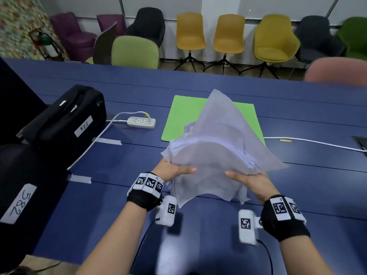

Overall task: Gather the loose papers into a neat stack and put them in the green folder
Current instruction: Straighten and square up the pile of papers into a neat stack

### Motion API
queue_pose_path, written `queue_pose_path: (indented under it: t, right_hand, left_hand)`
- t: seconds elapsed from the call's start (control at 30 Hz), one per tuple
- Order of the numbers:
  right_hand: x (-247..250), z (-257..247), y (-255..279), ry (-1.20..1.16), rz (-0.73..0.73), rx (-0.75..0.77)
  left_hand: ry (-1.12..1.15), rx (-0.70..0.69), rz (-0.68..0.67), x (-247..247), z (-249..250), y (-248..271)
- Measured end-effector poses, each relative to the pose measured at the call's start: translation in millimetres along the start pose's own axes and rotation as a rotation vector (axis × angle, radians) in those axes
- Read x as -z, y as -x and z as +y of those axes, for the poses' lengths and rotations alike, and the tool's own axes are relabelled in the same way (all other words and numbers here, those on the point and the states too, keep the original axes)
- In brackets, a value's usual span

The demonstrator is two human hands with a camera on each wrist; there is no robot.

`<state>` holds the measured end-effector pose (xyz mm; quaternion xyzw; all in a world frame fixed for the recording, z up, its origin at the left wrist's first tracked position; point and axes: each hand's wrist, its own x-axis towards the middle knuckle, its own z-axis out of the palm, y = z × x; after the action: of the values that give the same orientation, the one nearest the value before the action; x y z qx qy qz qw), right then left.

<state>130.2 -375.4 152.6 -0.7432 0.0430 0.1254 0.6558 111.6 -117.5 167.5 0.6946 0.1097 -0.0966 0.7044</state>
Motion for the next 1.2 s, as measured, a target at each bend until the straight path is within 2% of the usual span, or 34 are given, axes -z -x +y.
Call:
queue_pose_path:
  t: [0.07,0.17,0.27,0.37,0.53,0.7,0.8,1.0,1.1,1.2]
  right_hand:
    - [-3,-8,3,-0.056,0.05,0.048]
    - [2,-23,8,-0.218,0.112,0.166]
    - [1,-32,11,-0.28,0.163,0.276]
    - [-3,-39,13,-0.267,0.211,0.38]
    - [9,-38,16,-0.328,0.271,0.399]
    - [26,-35,20,-0.189,0.338,0.401]
    - [26,-41,16,-0.016,0.3,0.46]
    - [20,-53,12,0.183,0.185,0.485]
    - [13,-57,15,0.292,0.119,0.473]
    - [9,-62,21,0.218,0.043,0.499]
  left_hand:
    - [0.037,-0.067,0.047,0,6,3]
    - [0.152,-0.164,0.2,6,16,1]
    - [0.283,-0.128,0.327,2,21,-3]
    - [0.253,-0.127,0.278,-9,24,-5]
    - [0.191,-0.113,0.213,-11,25,-3]
    - [0.088,-0.126,-0.036,0,18,-2]
    - [0.048,-0.199,-0.092,1,17,-7]
    - [0.017,-0.248,-0.059,0,15,-15]
    - [0.037,-0.263,0.053,-7,14,-18]
    - [0.052,-0.287,0.173,-16,12,-21]
